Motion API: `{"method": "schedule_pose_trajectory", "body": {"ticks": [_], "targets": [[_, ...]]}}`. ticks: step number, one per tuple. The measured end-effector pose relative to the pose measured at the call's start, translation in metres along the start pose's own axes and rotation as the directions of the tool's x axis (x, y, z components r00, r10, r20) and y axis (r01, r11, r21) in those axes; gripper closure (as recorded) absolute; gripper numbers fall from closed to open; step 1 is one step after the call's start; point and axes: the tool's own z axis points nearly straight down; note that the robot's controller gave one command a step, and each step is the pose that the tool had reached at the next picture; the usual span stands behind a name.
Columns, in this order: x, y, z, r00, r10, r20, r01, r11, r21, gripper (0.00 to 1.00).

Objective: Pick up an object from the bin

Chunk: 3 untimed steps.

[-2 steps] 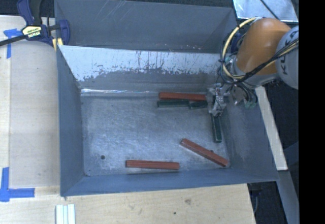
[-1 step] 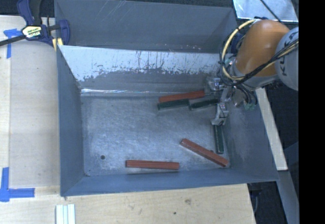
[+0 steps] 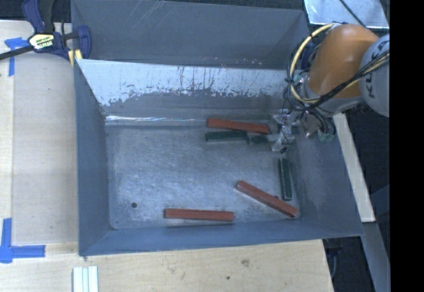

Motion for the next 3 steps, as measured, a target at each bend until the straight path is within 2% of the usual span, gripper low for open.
{"method": "schedule_pose_trajectory", "body": {"ticks": [1,2,3], "targets": [[0.002,0.0,0.003,1.0,0.0,-0.007,0.0,1.0,-0.002,0.0],[0.001,0.0,0.002,1.0,-0.001,-0.004,0.001,1.0,-0.001,1.0],[0.013,0.022,-0.165,0.999,0.034,0.006,-0.034,0.999,0.0,1.0]]}}
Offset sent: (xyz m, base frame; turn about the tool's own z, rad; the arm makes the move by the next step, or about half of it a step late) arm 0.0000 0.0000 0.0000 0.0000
